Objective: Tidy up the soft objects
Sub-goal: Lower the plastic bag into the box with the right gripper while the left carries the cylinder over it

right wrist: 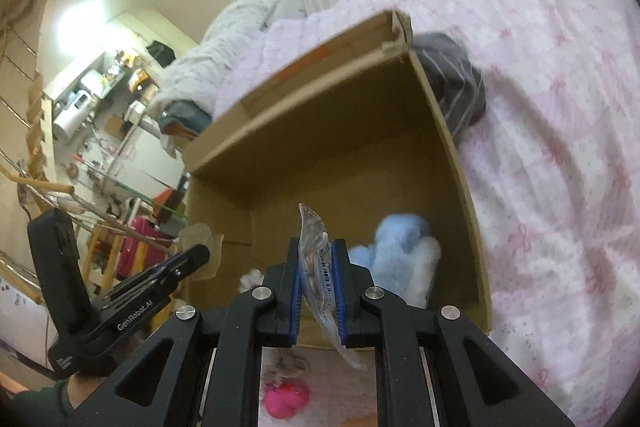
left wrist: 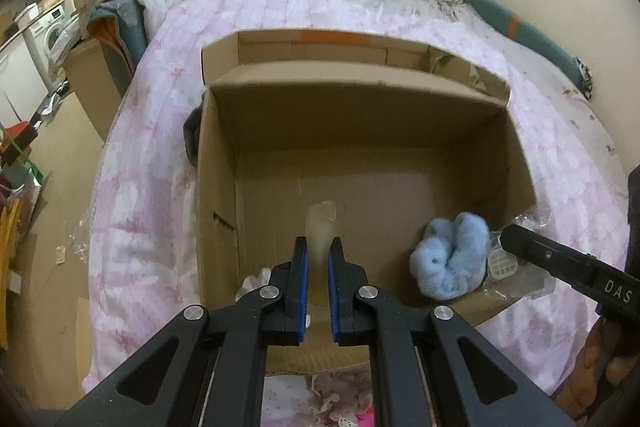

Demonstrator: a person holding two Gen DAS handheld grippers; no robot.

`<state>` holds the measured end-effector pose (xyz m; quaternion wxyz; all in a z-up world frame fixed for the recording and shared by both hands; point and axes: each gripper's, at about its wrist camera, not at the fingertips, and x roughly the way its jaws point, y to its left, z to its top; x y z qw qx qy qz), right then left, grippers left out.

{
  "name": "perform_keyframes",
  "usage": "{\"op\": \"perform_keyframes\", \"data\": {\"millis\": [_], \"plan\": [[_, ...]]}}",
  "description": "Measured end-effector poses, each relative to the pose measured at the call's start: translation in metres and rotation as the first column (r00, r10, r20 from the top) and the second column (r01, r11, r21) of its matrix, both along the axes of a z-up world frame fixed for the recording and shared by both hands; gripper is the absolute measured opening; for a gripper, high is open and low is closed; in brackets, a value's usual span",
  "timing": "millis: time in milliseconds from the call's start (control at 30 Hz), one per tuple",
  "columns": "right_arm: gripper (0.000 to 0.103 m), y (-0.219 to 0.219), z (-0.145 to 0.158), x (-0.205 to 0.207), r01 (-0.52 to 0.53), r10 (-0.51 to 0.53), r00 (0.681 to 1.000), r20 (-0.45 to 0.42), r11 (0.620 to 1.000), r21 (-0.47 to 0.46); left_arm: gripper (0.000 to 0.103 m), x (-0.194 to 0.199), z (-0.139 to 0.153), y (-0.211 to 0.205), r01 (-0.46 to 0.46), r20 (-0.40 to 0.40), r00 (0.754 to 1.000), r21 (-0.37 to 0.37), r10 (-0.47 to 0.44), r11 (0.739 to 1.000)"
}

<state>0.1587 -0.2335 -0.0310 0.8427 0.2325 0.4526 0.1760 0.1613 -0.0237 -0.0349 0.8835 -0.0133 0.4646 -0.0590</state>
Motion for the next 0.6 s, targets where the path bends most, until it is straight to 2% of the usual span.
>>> {"op": "perform_keyframes", "data": {"millis": [167,400,600], "plan": [[0.016,0.01,-0.01,-0.002,-0.036,0.036,0.999,-0.024,0.999,-0.023,0.008,-0.002,-0.008,-0.002,0.002,0.003,1.0,0.038,-0.002,0.999],[0.015,0.018,-0.014,-0.006,-0.06,0.058,0.998,-0.033,0.996,-0.063,0.009,-0.005,-0.01,0.0,0.006,-0.014,1.0,0.003,-0.006,1.0],[0.015,0.018,-0.017,-0.003,-0.057,0.054,0.997,-0.047,0.996,-0.068,0.009,-0.006,-0.009,0.001,-0.001,-0.006,1.0,0.014,0.001,1.0]]}}
